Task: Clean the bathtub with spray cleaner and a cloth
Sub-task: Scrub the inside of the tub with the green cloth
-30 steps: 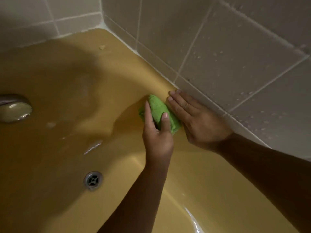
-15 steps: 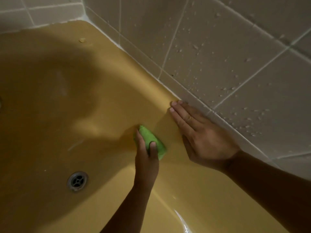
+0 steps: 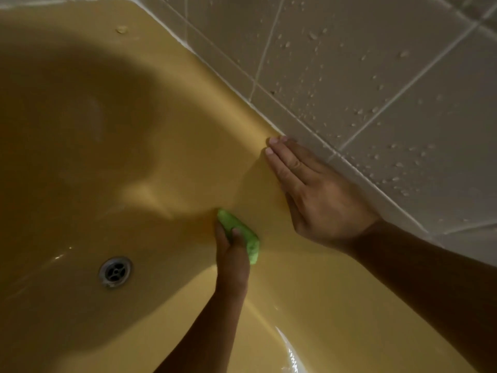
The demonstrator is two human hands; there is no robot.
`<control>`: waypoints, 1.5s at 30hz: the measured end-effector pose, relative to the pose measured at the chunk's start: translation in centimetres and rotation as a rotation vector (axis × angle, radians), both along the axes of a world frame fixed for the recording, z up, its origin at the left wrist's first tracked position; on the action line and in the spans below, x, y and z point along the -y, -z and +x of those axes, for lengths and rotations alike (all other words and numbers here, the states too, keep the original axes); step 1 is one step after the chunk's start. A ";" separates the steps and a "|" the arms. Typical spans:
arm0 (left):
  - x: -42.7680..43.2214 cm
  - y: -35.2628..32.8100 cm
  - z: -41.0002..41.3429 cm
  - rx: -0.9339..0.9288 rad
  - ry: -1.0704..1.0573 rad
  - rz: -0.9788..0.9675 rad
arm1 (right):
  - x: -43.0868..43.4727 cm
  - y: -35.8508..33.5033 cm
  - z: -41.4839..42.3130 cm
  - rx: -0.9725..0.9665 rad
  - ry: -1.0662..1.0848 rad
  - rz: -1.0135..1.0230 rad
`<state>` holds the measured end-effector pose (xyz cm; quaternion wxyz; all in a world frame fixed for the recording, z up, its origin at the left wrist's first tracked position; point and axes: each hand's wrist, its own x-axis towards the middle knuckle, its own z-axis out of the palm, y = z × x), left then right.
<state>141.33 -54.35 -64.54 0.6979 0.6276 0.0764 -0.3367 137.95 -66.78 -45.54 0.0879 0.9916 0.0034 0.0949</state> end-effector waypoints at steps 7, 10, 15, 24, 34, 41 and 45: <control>1.0 -9.2 -1.1 0.212 -0.012 -0.244 | 0.2 -0.1 -5.7 0.002 -0.004 -0.007; 1.5 -11.1 -1.6 0.330 0.022 -0.324 | 0.2 -0.3 -7.7 0.008 0.009 0.008; 2.5 -9.4 -2.1 0.539 0.001 -0.229 | 0.3 -0.2 -7.6 -0.006 0.013 0.021; 0.8 2.5 -4.9 0.376 0.066 0.007 | 0.5 0.2 -7.4 0.011 -0.004 0.006; 0.9 3.5 -6.9 0.015 -0.056 0.057 | 0.6 0.4 -7.1 0.000 -0.003 -0.058; 2.2 -7.8 -8.6 0.224 -0.082 -0.272 | 0.6 0.0 -12.6 0.003 -0.001 -0.014; 2.4 -10.7 -8.7 0.403 -0.005 -0.342 | 0.8 -0.2 -14.3 -0.011 -0.011 0.004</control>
